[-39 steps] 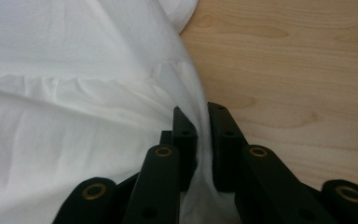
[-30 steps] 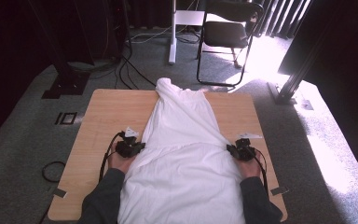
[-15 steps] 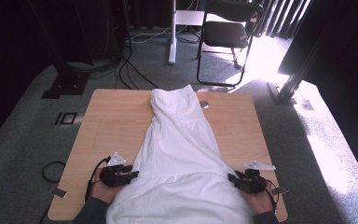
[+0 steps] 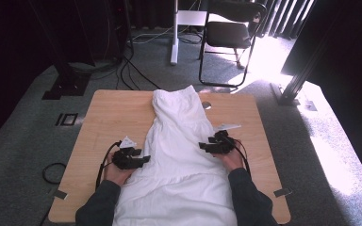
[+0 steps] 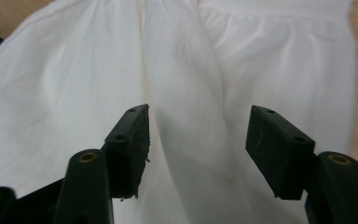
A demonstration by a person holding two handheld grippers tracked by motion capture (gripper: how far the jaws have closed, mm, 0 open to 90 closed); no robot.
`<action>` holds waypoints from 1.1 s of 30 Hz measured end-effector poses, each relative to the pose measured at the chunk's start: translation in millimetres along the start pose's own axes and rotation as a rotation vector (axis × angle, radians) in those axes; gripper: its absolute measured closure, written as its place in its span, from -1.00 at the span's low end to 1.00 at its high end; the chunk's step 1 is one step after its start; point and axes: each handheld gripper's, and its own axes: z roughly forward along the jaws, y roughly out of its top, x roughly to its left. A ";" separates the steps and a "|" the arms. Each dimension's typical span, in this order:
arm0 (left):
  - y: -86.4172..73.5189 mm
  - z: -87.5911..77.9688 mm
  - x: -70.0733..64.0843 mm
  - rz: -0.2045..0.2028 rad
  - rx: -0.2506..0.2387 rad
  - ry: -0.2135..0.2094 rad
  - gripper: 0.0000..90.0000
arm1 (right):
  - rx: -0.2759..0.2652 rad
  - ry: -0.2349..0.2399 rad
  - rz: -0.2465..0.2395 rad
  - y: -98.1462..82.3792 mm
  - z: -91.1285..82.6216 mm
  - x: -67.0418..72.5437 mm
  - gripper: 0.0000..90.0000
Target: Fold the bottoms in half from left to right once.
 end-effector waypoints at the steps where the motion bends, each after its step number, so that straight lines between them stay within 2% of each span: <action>1: -0.3 2.8 -0.6 0.000 0.008 0.000 0.02 | 0.013 0.010 -0.002 3.8 8.7 -0.6 -0.13; 3: -1.0 6.7 -1.7 0.006 0.016 -0.001 0.02 | 0.048 0.033 0.011 9.1 23.1 -2.9 -0.03; 4: -1.3 7.9 -1.8 0.001 0.018 -0.005 0.02 | 0.067 0.036 0.017 10.4 28.6 -5.1 0.15; 5: -1.5 8.8 -1.7 0.000 0.020 -0.006 0.02 | 0.086 0.040 0.024 10.5 31.7 -8.8 0.64; 7: -2.2 9.5 -1.6 0.003 0.020 -0.008 0.02 | 0.089 0.007 0.037 11.5 27.1 -14.4 0.95; 8: -2.7 9.9 -1.6 0.002 0.023 -0.011 0.02 | 0.072 -0.006 0.042 12.9 21.4 -15.5 0.97; 10: -3.6 9.8 -2.9 0.012 0.021 -0.007 0.02 | -0.024 -0.026 0.019 18.5 -0.7 -15.9 0.97; 11: -4.0 10.0 -3.7 0.021 0.020 -0.003 0.02 | -0.082 -0.073 -0.001 22.5 -17.0 -14.6 0.97; 13: -4.9 10.1 -6.3 0.024 0.017 0.003 0.01 | -0.135 -0.150 -0.008 24.9 -34.7 -15.3 0.97; 15: -5.7 11.1 -9.2 0.037 0.013 0.009 0.02 | -0.107 -0.254 -0.023 20.2 -36.6 -21.4 0.97; 16: -5.5 11.1 -9.9 0.042 0.016 0.015 0.01 | -0.065 -0.252 0.010 13.0 -28.5 -28.8 0.97; 19: -2.4 10.4 -8.0 0.027 0.031 0.003 0.00 | 0.025 -0.272 0.048 -9.4 -1.6 -39.3 0.95; 20: -0.6 9.7 -6.5 0.025 0.030 0.005 -0.02 | 0.033 -0.279 0.055 -13.1 2.9 -40.5 0.95; 23: 14.7 2.7 0.9 0.023 -0.011 0.011 -0.07 | 0.018 -0.285 0.069 -17.4 8.6 -40.4 0.92; 25: 29.0 3.2 4.0 0.018 -0.040 0.010 -0.07 | 0.028 -0.287 0.055 -16.3 9.0 -39.9 0.90; 28: 48.9 21.5 8.8 0.017 -0.029 0.035 -0.10 | 0.021 -0.268 0.080 -17.0 8.6 -42.4 0.88; 33: 59.6 55.4 12.4 0.013 0.029 0.072 -0.01 | 0.000 -0.253 0.110 -19.2 8.1 -44.7 0.89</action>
